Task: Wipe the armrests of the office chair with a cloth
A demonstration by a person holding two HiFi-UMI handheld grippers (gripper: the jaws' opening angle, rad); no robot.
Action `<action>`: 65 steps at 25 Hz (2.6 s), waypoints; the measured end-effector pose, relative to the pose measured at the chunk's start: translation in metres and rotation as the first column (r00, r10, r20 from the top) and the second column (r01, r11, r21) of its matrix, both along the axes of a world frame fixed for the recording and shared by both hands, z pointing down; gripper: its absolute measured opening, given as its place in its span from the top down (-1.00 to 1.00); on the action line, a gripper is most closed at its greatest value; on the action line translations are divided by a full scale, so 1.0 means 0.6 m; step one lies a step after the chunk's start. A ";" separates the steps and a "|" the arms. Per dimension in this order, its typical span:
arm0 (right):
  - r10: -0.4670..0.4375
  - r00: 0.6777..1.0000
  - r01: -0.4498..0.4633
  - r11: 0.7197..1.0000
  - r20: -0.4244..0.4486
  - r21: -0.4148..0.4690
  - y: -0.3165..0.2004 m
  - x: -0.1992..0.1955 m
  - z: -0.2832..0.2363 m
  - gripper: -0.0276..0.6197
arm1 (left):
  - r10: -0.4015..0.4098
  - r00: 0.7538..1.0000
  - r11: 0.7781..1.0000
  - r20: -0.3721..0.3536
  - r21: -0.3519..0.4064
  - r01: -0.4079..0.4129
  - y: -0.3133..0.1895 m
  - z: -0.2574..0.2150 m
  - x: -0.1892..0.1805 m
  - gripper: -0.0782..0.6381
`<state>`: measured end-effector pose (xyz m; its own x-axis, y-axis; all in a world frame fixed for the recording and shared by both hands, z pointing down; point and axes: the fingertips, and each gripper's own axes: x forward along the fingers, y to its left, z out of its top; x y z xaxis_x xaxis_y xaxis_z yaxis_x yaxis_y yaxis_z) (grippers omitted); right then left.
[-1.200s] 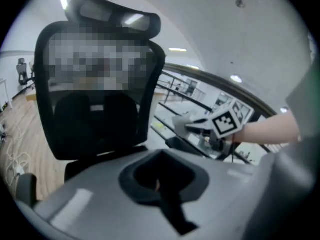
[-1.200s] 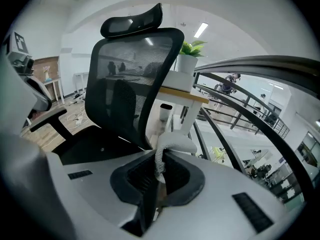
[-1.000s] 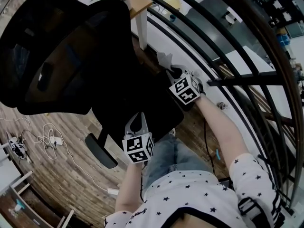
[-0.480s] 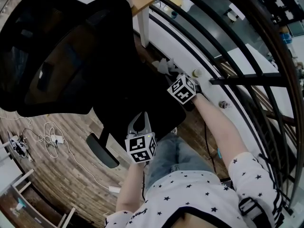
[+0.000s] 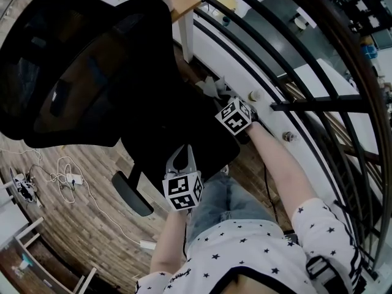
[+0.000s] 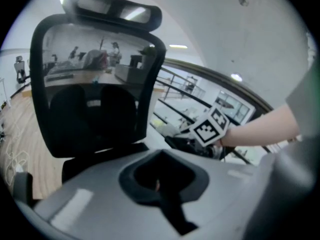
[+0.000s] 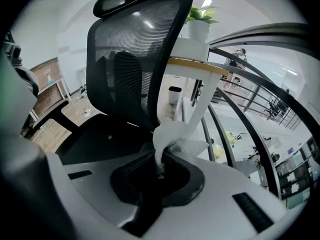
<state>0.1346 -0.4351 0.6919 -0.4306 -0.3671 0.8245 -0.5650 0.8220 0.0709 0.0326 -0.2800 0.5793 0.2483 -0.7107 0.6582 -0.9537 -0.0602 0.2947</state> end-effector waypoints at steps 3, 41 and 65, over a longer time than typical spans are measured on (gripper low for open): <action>0.007 1.000 -0.007 1.000 -0.010 0.000 0.006 0.004 0.001 0.82 | -0.001 1.000 1.000 0.000 0.006 0.001 0.002 -0.006 0.003 0.76; -0.009 0.998 0.008 1.000 -0.063 -0.023 0.152 0.100 0.000 0.82 | -0.036 0.999 0.998 -0.016 0.049 0.036 0.092 -0.044 0.059 0.76; 0.001 0.997 -0.002 1.000 -0.076 -0.014 0.241 0.160 0.000 0.82 | -0.020 1.000 0.996 -0.013 0.086 0.021 0.135 -0.062 0.094 0.76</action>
<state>0.2307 -0.2903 0.6918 -0.3654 -0.3558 0.8601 -0.5600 0.8222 0.1022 0.0889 -0.1992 0.5421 0.2411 -0.7699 0.5909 -0.9513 -0.0668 0.3011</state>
